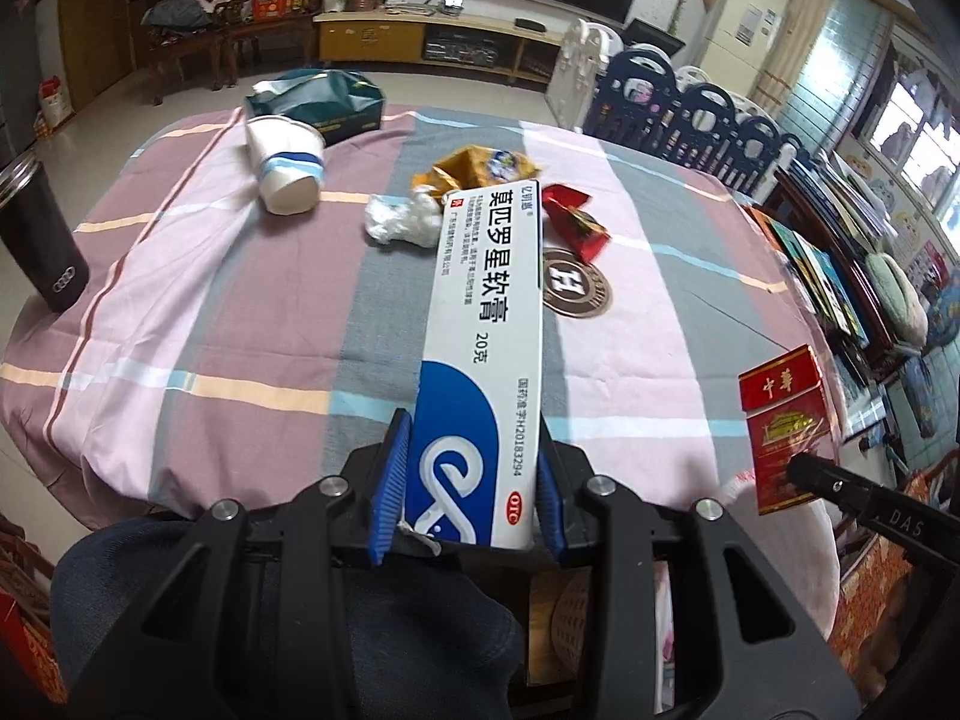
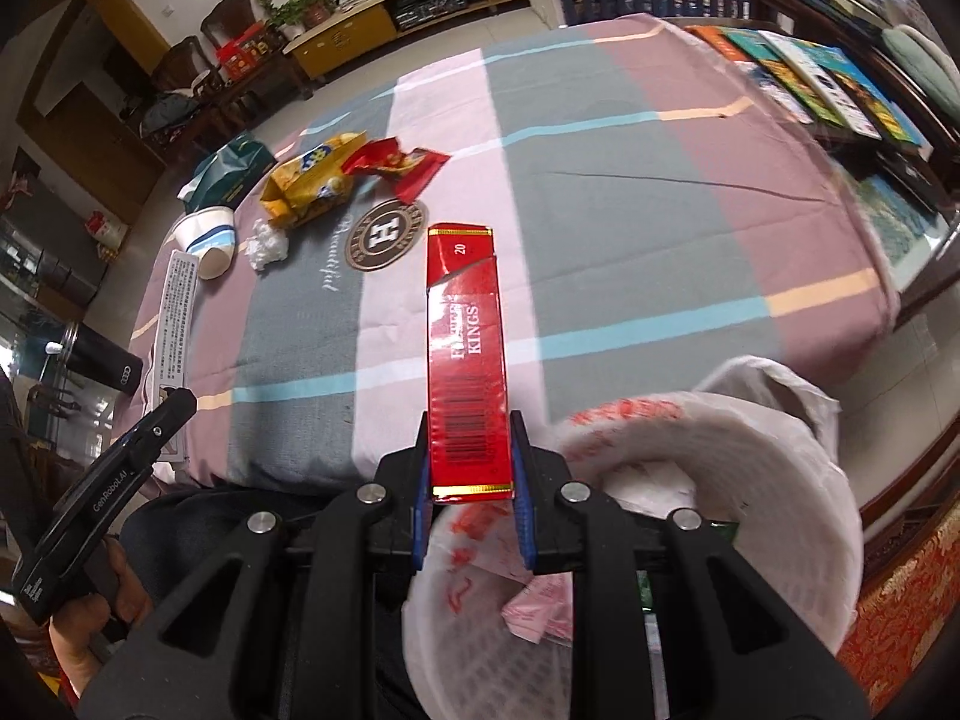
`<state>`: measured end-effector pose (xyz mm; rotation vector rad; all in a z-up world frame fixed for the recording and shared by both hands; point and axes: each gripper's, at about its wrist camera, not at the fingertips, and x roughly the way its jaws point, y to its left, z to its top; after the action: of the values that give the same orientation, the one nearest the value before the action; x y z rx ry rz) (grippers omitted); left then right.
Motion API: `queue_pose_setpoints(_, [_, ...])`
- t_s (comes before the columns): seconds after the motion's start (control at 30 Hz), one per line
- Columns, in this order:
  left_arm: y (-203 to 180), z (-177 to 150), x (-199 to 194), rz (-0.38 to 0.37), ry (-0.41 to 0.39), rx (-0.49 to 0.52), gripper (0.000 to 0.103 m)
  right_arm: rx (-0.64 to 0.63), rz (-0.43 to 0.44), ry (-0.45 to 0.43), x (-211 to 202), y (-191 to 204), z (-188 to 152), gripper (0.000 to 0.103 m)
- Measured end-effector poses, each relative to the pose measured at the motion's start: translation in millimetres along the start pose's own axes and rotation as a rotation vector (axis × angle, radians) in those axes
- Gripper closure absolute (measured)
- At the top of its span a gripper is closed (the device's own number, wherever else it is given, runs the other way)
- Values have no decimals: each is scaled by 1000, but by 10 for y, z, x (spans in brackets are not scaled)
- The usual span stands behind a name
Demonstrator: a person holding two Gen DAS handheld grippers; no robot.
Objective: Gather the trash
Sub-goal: 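Drop the ointment box into the basket with left tool while right carries red pack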
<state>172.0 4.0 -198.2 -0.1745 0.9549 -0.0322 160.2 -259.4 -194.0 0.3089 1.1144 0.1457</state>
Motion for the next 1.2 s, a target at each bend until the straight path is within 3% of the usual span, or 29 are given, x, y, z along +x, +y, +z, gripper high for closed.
queue_pose_setpoints(0.4, [-1125,-464,-117,-240,91,316,65,98,-159,-38,-719,-902,-408,80])
queue_pose_setpoints(0.53, [-1354,-609,-144,-273,106,380,65,117,-166,49,-688,-1098,-797,80])
queue_pose_setpoints(0.73, [-1359,-653,-175,-259,101,377,65,177,-99,208,-184,-1127,-1303,80])
queue_pose_setpoints(0.83, [-1312,-632,-159,-246,107,365,65,152,-88,198,-166,-1055,-1295,80])
queue_pose_setpoints(0.97, [-1375,-673,-151,-260,123,382,65,138,-136,153,-296,-1110,-1206,80])
queue_pose_setpoints(1.2, [-1633,-893,-105,-389,204,465,65,189,-191,98,-526,-1382,-1130,80])
